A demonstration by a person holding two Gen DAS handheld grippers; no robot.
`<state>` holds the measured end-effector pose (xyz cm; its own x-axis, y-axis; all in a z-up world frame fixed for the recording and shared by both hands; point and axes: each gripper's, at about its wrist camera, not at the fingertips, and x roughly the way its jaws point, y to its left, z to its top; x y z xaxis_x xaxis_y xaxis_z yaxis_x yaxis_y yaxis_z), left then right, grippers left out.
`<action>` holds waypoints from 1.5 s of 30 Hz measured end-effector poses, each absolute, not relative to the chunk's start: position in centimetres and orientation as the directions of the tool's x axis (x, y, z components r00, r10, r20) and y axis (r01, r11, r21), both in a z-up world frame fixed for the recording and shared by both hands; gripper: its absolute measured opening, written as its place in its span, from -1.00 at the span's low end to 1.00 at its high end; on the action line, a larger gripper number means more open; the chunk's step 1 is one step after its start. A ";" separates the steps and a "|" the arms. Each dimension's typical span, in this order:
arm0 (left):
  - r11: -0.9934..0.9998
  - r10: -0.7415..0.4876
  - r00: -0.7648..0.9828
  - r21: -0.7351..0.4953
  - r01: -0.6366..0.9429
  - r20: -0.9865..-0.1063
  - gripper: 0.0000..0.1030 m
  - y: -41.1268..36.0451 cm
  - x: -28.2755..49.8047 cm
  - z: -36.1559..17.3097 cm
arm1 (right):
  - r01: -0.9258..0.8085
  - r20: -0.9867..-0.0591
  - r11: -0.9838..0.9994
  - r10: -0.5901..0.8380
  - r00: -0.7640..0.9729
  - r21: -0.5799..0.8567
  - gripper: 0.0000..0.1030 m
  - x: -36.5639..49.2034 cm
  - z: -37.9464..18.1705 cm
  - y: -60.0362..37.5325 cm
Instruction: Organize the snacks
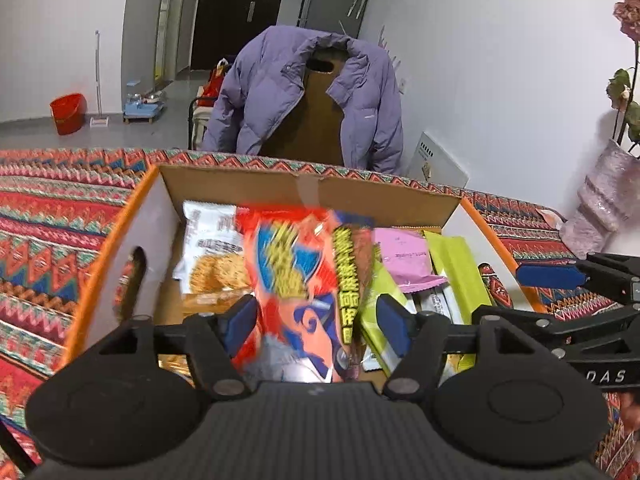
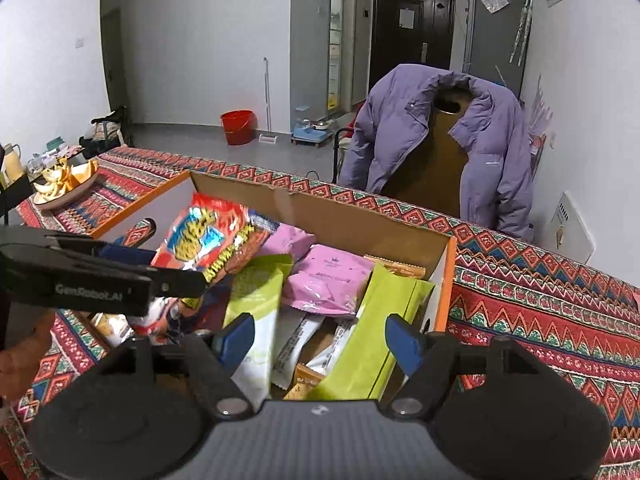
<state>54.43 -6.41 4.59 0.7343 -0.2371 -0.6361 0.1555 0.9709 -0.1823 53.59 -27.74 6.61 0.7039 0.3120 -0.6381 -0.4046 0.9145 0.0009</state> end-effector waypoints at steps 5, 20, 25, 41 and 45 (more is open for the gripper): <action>0.976 -0.217 0.765 -0.150 0.158 -0.606 0.35 -5.5 52.6 7.2 | -0.392 -0.614 0.920 0.316 0.723 0.012 0.39 52.5 8.2 -27.7; 0.994 -0.083 0.943 0.035 0.099 -0.323 1.00 -2.4 41.0 9.4 | -0.235 -0.351 0.971 0.237 0.906 0.048 1.00 41.5 9.8 -27.0; 0.998 -0.066 0.949 -0.018 0.064 -0.307 1.00 -1.5 38.7 8.5 | -0.174 -0.282 0.981 0.190 0.940 0.080 1.00 39.1 8.1 -26.7; 0.993 -0.118 0.960 -0.045 0.110 -0.256 1.00 0.4 27.7 9.2 | -0.123 -0.196 0.992 0.128 0.972 0.041 1.00 28.0 8.4 -25.1; 0.995 -0.096 0.960 -0.033 0.091 -0.262 1.00 0.7 23.4 9.2 | -0.128 -0.181 0.991 0.132 0.975 0.031 1.00 24.0 8.5 -24.9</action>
